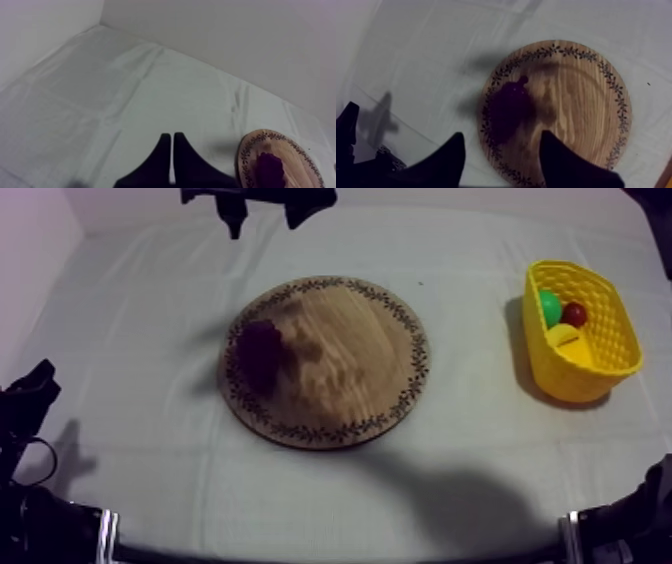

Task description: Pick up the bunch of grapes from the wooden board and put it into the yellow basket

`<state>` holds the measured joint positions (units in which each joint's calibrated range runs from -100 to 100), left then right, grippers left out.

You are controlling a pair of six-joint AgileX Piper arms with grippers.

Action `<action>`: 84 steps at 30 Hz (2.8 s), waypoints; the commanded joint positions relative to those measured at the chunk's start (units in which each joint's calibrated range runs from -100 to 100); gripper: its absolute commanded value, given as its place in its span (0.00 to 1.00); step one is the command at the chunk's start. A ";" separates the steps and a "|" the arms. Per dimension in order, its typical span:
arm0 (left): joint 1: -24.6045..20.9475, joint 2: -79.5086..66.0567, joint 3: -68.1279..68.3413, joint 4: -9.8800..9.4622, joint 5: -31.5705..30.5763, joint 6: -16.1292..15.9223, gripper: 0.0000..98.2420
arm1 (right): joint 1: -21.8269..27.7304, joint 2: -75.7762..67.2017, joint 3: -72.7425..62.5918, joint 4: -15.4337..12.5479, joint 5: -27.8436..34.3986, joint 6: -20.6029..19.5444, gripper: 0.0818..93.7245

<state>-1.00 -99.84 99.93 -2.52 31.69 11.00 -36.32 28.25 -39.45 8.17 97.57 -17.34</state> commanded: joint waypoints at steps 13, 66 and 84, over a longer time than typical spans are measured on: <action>0.02 0.02 -0.04 0.01 0.00 0.01 0.00 | 0.06 6.46 0.12 -0.25 0.09 -2.16 0.65; 0.02 0.02 -0.04 0.01 0.00 0.01 0.00 | 0.25 41.10 -21.87 -3.76 -1.16 -7.03 0.48; 0.02 0.02 -0.04 0.01 0.00 0.01 0.00 | -0.35 27.74 -13.07 -3.22 -1.98 -5.04 0.39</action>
<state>-1.00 -99.84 99.93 -2.52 31.69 11.00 -36.71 58.73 -52.74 4.72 95.63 -22.80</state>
